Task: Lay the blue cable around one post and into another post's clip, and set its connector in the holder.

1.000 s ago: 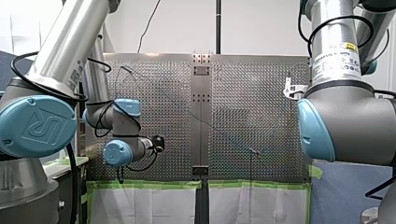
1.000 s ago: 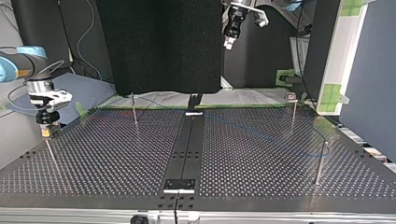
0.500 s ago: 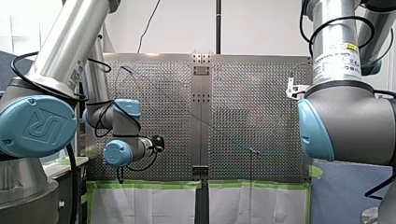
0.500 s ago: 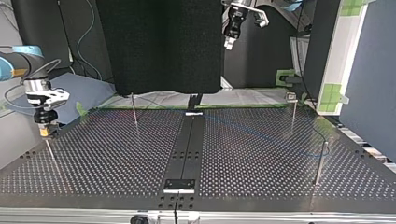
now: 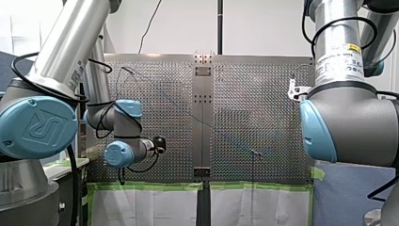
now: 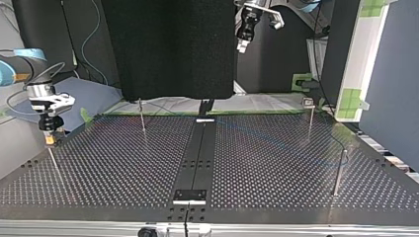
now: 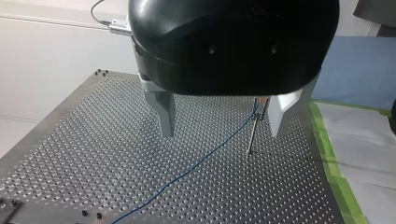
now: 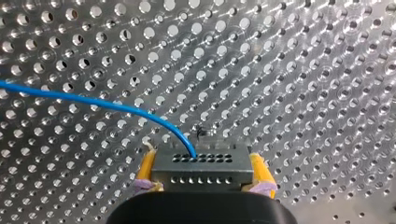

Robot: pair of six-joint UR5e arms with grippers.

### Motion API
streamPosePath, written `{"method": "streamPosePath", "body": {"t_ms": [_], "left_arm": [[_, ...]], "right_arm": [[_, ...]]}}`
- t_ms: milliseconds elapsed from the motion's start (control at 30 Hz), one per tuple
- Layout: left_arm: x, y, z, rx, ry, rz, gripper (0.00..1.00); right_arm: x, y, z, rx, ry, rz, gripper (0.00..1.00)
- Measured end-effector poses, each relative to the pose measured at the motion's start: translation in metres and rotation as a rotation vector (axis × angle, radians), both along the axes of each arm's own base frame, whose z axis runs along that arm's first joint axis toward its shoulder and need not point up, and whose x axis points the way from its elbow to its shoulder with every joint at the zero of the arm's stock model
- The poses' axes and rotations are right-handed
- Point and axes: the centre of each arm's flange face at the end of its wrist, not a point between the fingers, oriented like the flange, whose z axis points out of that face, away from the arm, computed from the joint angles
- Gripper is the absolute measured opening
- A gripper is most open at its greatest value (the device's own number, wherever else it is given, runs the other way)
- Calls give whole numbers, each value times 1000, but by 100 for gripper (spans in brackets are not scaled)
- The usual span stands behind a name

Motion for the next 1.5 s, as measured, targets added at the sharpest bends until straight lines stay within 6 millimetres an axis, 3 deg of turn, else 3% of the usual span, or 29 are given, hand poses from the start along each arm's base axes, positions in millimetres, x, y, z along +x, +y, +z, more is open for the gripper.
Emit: {"method": "streamPosePath", "body": {"t_ms": [333, 800, 1500], "left_arm": [[0, 0, 0, 0, 0, 0, 100], [3, -1, 1, -2, -3, 1, 100], [3, -1, 1, -1, -1, 2, 100]], "right_arm": [[2, -5, -8, 8, -3, 5, 0], [7, -7, -3, -8, -2, 28, 0], [13, 4, -11, 57, 77, -19, 0]]}}
